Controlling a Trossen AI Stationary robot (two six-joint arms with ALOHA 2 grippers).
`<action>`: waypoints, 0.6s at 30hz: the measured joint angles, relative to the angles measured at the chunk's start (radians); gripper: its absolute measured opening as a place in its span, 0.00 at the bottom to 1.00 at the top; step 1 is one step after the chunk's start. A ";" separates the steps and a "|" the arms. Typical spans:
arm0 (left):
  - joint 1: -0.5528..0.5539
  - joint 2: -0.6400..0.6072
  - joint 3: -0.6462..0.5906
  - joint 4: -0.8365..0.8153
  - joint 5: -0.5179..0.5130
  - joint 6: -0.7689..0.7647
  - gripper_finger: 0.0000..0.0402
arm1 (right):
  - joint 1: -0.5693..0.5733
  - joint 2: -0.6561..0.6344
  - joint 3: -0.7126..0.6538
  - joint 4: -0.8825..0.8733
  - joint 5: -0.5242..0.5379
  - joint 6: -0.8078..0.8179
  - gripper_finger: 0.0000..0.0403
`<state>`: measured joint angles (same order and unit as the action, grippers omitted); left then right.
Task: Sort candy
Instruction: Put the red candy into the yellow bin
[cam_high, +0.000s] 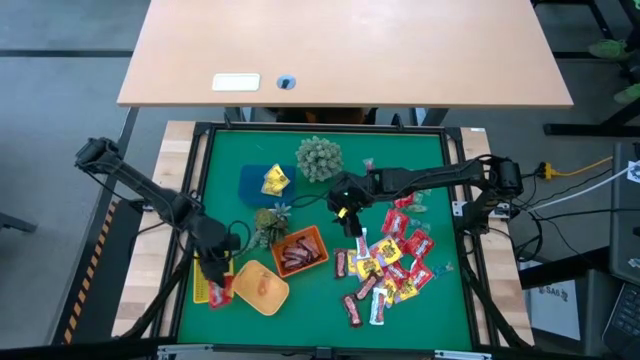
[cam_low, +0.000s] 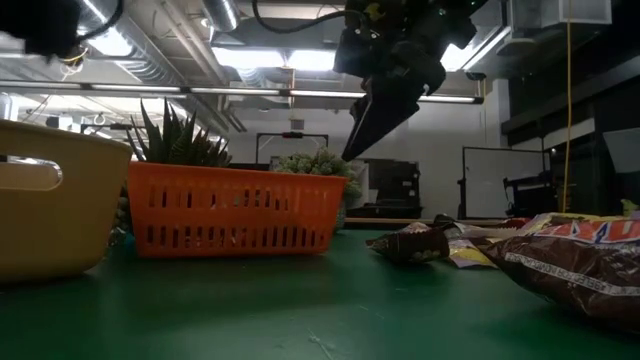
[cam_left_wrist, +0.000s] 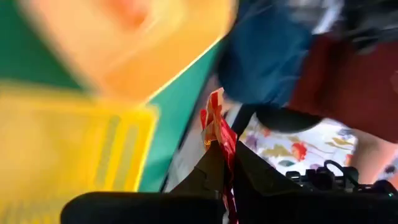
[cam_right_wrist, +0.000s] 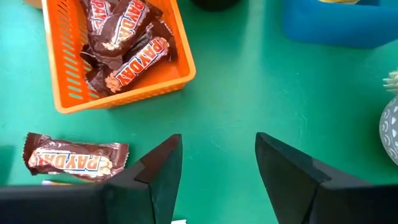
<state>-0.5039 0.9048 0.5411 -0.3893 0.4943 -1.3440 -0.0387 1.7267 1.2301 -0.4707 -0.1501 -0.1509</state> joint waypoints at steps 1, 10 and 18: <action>-0.004 -0.005 0.000 -0.045 0.013 -0.021 0.00 | 0.000 0.000 0.000 0.000 0.000 0.000 0.51; -0.017 -0.009 0.000 -0.299 -0.085 -0.068 0.05 | 0.000 0.000 0.000 0.000 0.000 0.000 0.51; -0.017 -0.009 0.000 -0.349 -0.111 -0.097 0.15 | 0.000 0.000 0.000 -0.001 0.000 0.000 0.51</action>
<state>-0.5205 0.8955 0.5411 -0.7379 0.3836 -1.4411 -0.0387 1.7267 1.2297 -0.4722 -0.1505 -0.1509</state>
